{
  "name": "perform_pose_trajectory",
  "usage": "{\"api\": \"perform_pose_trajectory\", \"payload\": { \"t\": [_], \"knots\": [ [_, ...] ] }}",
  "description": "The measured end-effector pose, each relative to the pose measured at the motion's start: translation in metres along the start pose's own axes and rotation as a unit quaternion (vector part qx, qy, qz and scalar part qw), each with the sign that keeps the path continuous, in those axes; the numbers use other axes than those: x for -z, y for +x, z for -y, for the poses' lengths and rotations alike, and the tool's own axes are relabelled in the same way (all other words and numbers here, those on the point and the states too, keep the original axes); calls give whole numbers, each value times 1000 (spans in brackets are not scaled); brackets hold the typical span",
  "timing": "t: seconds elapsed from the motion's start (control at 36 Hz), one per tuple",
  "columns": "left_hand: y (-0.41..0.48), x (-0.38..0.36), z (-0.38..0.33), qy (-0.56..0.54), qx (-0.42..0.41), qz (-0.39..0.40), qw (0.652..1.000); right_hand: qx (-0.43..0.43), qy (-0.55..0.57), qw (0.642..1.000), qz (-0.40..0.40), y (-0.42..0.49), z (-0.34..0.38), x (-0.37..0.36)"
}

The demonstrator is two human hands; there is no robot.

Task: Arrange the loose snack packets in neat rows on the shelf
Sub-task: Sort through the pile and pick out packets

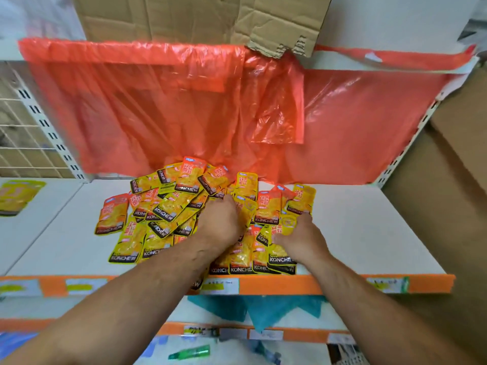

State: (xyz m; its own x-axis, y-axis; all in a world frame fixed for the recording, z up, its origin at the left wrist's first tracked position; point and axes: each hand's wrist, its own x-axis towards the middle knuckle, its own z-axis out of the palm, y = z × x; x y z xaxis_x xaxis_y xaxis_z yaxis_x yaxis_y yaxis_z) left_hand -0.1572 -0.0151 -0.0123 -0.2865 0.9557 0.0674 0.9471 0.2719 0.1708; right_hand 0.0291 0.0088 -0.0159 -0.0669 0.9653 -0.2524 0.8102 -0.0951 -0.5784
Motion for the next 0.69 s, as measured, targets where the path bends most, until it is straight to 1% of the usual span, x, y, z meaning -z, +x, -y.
{"api": "perform_pose_trajectory", "payload": {
  "t": [0.08, 0.14, 0.25, 0.33, 0.42, 0.47, 0.53, 0.61, 0.69],
  "knots": [
    [-1, 4, -1, 16, -9, -18, 1000, -18, 58, 998, 1, 6, -6, -3],
    [-2, 5, 1, 3, 1, -18, 1000, -28, 89, 996, -8, 9, -9, -4],
    [-3, 4, 6, -100, 36, -26, 994, -37, 147, 988, -43, 14, -15, -9],
    [-4, 10, 8, -172, 62, -54, 982, -23, 192, 978, -76, 12, -15, -11],
    [-6, 19, 13, -276, 111, -72, 952, 7, 245, 966, -86, 0, -6, -11],
    [-9, 25, 19, -337, 152, -63, 927, 15, 279, 956, -89, -9, 3, -13],
    [-13, 29, 28, -396, 185, -60, 897, 32, 288, 953, -93, -18, 14, -16],
    [-26, 34, 47, -469, 216, -50, 855, 60, 301, 949, -73, -31, 36, -25],
    [-43, 43, 72, -531, 224, -41, 816, 78, 314, 946, -33, -48, 65, -41]
  ]
}}
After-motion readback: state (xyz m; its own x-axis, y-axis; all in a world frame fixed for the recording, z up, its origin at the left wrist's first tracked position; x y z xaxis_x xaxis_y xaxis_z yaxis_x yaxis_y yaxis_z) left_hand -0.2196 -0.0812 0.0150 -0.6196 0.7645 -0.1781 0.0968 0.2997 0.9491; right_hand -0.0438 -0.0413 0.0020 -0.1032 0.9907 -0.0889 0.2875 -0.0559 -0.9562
